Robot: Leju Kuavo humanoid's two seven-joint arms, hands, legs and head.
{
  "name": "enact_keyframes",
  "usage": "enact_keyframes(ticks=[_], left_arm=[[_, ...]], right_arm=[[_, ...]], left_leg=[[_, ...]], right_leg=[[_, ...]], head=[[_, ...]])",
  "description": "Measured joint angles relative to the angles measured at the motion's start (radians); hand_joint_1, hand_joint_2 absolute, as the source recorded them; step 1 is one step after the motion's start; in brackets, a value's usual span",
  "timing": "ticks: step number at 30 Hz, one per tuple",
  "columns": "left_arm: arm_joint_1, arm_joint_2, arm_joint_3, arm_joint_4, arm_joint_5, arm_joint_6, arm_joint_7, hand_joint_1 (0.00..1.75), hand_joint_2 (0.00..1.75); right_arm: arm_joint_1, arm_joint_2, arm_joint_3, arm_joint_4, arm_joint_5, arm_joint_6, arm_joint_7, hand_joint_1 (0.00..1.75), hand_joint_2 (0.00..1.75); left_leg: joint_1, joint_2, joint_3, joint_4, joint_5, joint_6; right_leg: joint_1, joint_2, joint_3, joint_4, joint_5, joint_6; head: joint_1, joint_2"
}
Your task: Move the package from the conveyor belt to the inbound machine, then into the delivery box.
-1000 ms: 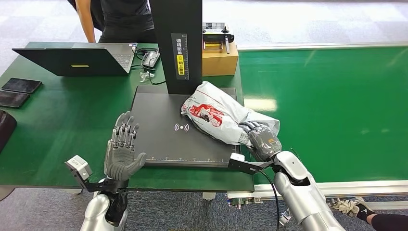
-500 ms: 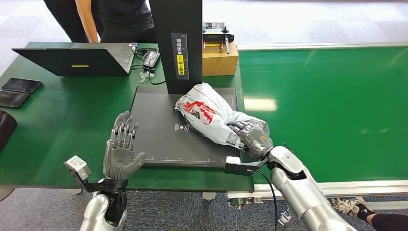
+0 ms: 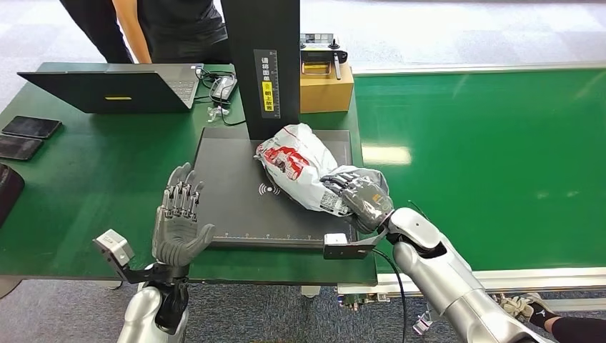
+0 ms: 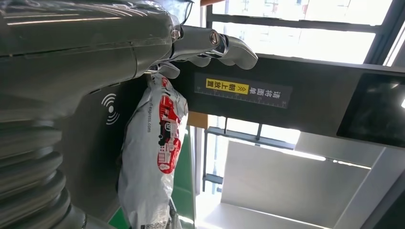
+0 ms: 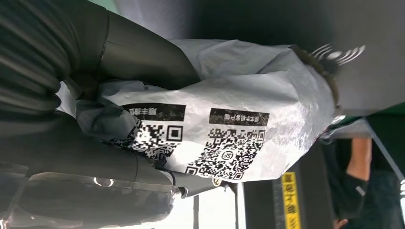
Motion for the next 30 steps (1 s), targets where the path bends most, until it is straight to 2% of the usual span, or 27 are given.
enact_keyframes(ticks=[9,21,26,27,30], left_arm=[[-0.011,0.004,-0.002,0.018,0.008,0.002,-0.004,0.0,1.75],[-0.021,0.004,-0.009,0.036,0.01,0.002,-0.003,0.0,1.75],[-0.028,0.004,-0.008,0.039,0.007,0.001,0.004,0.0,1.75],[-0.028,0.004,-0.008,0.039,0.006,0.0,0.005,0.0,1.75],[-0.028,0.004,-0.008,0.041,0.004,-0.009,0.007,0.0,1.75]], right_arm=[[-0.017,-0.003,0.135,-0.023,-0.043,0.046,0.001,1.75,1.75],[-0.039,-0.007,0.228,-0.024,-0.081,0.097,-0.002,1.75,1.75],[-0.07,-0.006,0.262,-0.001,-0.044,0.083,0.084,1.73,1.75],[-0.079,-0.006,0.267,0.014,-0.027,0.066,0.111,1.47,1.75],[-0.107,-0.004,0.267,0.091,-0.006,-0.006,0.142,0.18,1.75]], left_leg=[[0.0,0.0,0.0,0.0,0.0,0.0],[0.0,0.0,0.0,0.0,0.0,0.0],[0.0,0.0,0.0,0.0,0.0,0.0],[0.0,0.0,0.0,0.0,0.0,0.0],[0.0,0.0,0.0,0.0,0.0,0.0]], right_leg=[[0.0,0.0,0.0,0.0,0.0,0.0],[0.0,0.0,0.0,0.0,0.0,0.0],[0.0,0.0,0.0,0.0,0.0,0.0],[0.0,0.0,0.0,0.0,0.0,0.0],[0.0,0.0,0.0,0.0,0.0,0.0]], head=[[0.0,0.0],[0.0,0.0],[0.0,0.0],[0.0,0.0],[0.0,0.0]])
